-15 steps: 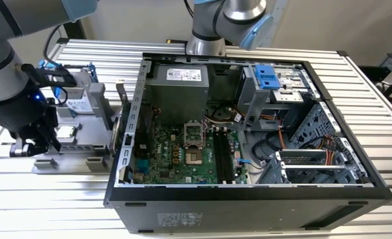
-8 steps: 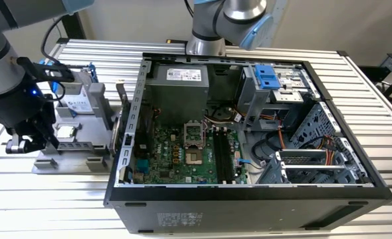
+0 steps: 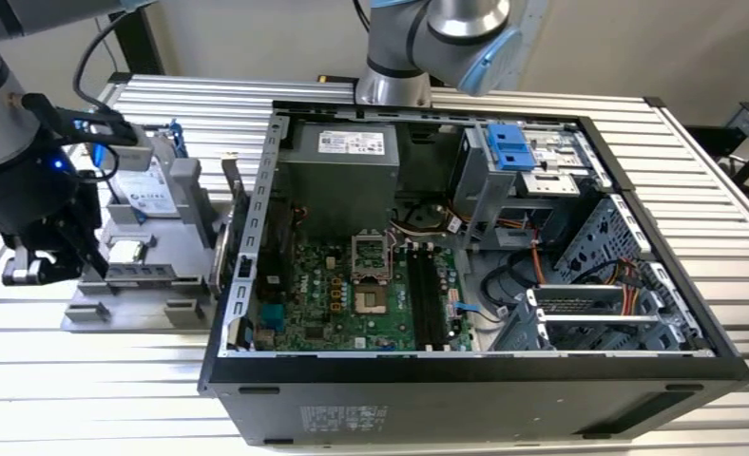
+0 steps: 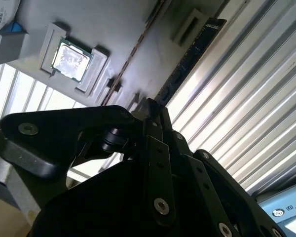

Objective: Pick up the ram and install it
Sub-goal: 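Pick up the ram and move it above insertion slot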

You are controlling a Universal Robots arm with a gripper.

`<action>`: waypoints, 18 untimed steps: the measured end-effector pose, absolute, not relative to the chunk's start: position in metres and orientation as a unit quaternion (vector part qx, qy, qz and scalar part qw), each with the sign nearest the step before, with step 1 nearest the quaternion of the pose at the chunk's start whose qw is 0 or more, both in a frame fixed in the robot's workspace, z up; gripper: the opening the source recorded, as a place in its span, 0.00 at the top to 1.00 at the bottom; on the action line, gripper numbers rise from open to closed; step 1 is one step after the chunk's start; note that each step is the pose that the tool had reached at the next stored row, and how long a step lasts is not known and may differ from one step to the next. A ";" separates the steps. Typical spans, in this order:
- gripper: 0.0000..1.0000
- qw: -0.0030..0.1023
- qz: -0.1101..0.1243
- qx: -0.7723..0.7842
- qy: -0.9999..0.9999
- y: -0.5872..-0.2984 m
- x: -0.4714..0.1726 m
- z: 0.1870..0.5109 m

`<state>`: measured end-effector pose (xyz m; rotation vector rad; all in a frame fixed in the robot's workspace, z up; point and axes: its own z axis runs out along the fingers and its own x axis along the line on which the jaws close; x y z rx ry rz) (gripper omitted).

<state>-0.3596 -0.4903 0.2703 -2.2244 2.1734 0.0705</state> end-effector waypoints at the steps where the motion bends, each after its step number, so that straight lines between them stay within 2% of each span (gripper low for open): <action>1: 1.00 0.015 0.023 -0.715 0.699 -0.490 -0.360 0.272; 18: 1.00 0.016 0.023 -0.715 0.699 -0.490 -0.360 0.301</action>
